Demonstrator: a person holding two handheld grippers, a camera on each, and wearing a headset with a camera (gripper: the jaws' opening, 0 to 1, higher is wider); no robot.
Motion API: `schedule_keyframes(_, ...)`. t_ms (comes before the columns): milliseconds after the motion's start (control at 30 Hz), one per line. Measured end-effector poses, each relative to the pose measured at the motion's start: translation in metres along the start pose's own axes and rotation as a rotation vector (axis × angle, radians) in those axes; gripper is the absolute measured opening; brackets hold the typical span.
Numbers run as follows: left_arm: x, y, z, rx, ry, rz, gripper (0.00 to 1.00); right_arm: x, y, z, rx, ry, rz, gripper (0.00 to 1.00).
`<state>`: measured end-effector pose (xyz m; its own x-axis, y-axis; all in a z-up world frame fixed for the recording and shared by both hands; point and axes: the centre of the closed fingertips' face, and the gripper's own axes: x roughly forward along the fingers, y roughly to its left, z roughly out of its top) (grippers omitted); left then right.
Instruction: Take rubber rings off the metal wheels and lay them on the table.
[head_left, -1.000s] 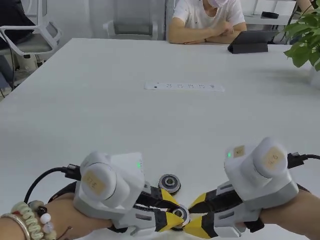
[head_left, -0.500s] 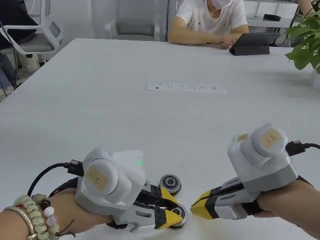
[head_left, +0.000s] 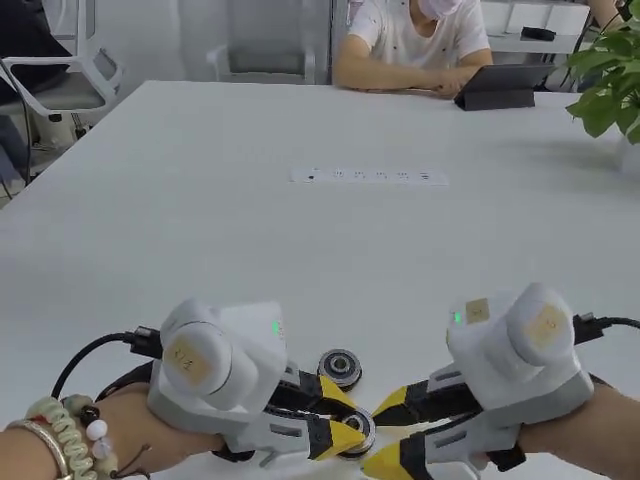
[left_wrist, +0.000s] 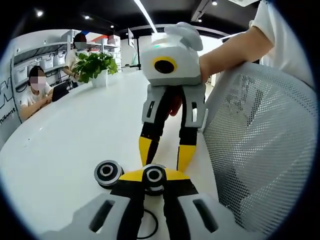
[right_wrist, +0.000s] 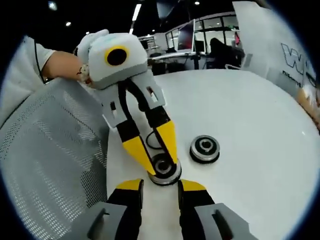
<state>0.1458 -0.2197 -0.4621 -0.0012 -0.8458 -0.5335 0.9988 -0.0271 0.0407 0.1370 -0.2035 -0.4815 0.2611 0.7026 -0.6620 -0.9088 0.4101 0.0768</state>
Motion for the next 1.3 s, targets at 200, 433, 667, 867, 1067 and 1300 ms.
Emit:
schedule_keyframes(200,0.0,-0.001,0.001,0.0,-0.006,0.0,0.08,-0.009,-0.005,-0.004,0.073,-0.002,0.012,0.18)
schedule_keyframes(433,-0.001,-0.001,0.001,0.004,-0.008,0.002,0.08,-0.01,-0.003,-0.006,0.07,0.016,0.022,0.11)
schedule_keyframes(667,-0.002,-0.002,0.0,0.001,-0.012,0.003,0.08,-0.011,-0.004,-0.009,0.082,0.026,0.014,0.01)
schedule_keyframes(867,-0.002,-0.002,0.0,-0.002,-0.017,0.003,0.08,-0.011,-0.001,-0.004,0.126,0.007,0.035,0.13)
schedule_keyframes(1067,-0.002,-0.001,0.0,-0.003,-0.017,0.003,0.08,-0.003,-0.003,0.0,0.043,0.008,0.001,0.21)
schedule_keyframes(1300,-0.002,-0.001,0.0,-0.005,-0.017,0.005,0.08,-0.008,-0.005,-0.008,-0.013,0.057,0.007,0.14)
